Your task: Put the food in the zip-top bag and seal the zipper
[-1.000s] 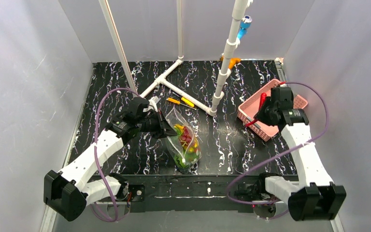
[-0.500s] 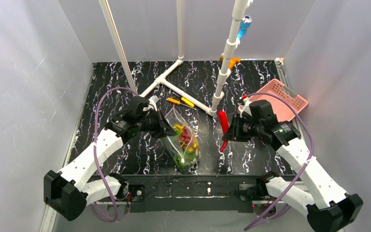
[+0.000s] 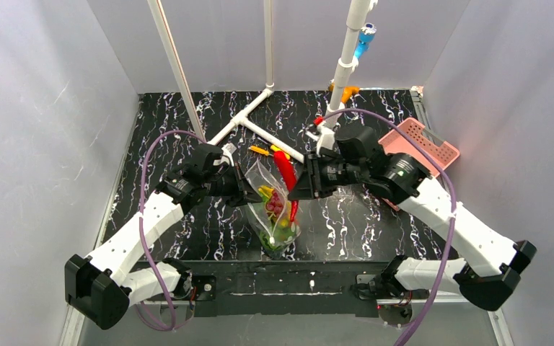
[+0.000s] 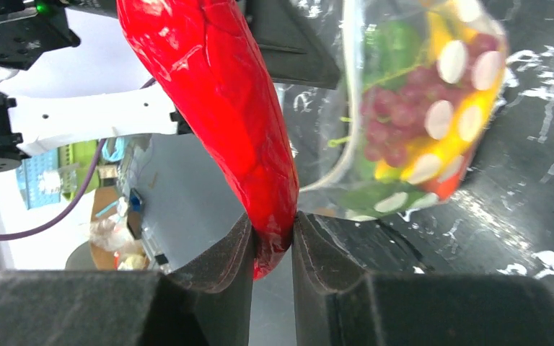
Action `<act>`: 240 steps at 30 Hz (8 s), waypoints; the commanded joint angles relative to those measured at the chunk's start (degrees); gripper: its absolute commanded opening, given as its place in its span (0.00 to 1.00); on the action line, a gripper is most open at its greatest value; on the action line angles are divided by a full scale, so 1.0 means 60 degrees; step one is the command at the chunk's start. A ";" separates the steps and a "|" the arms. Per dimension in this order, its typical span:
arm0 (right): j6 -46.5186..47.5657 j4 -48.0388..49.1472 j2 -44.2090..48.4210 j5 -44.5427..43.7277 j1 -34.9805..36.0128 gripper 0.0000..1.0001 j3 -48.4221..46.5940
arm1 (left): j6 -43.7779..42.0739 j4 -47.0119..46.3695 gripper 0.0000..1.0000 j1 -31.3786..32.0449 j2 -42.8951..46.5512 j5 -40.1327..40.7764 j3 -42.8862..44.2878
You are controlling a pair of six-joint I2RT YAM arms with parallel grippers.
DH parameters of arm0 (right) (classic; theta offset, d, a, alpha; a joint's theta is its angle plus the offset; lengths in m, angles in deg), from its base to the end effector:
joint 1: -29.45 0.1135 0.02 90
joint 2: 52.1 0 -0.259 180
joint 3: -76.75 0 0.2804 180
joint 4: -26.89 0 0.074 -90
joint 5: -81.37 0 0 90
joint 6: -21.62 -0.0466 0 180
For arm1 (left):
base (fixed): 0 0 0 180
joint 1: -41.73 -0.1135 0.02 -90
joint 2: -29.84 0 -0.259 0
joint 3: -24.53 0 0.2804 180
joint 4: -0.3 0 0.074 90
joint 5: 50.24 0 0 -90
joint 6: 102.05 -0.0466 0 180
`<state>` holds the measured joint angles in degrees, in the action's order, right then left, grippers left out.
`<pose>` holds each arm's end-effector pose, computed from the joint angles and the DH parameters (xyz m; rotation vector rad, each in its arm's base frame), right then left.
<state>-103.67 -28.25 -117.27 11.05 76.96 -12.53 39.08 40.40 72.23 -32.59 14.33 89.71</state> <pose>0.1696 0.2084 0.4023 -0.4725 2.2794 1.1677 0.2246 -0.1555 0.2861 -0.1693 2.4554 -1.2087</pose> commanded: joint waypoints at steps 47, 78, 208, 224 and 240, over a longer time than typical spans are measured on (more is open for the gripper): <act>0.0305 -0.2058 -0.3779 -0.3429 0.2293 0.50 -0.3340 | 0.0485 0.0250 0.00 0.0029 0.1138 0.0585 0.0111; 0.0560 0.5352 -0.1175 -0.4709 0.4652 0.59 0.2865 | 0.1752 0.0940 0.00 0.0043 0.3522 0.3431 -0.0674; 0.2614 1.1650 0.0782 0.1029 0.0652 0.66 0.5994 | -0.7851 -0.3788 0.00 0.0060 0.4451 -0.0581 -0.2374; 0.1846 1.3223 0.0001 0.2139 -0.0490 0.53 0.6514 | -0.7336 -0.4200 0.00 0.0051 0.4937 -0.0750 -0.2726; 0.0658 1.4610 -0.1400 0.4389 -0.0740 0.57 0.5683 | -0.6871 -0.4419 0.00 0.0058 0.4810 -0.0818 -0.2643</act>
<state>-97.28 53.38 -124.29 34.11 72.32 25.68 -2.92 16.91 72.49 -3.96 10.62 73.10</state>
